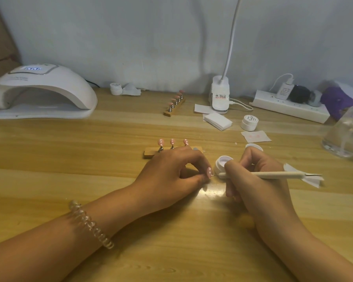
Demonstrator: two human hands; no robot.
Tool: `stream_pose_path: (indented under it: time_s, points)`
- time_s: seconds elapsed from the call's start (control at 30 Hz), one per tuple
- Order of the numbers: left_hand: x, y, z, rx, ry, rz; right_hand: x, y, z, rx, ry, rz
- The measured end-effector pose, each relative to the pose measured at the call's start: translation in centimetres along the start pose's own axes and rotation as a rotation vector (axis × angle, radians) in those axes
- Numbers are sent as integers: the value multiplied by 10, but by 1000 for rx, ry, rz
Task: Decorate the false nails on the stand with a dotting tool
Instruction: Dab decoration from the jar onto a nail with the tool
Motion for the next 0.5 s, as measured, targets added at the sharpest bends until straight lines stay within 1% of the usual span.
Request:
stream_pose_path:
  time_s: [0.5]
  points:
    - [1, 0, 0, -5, 8, 6, -1, 0, -2, 22, 25, 11]
Point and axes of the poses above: each hand's wrist, its own y-axis away from the middle knuckle, its own z-axis out of the back of the hand, x = y × z, the point moved 6 cm from there along -y, towards the middle knuckle, and after that the axes turned 6 degrees about x, right-handed, at the moved point
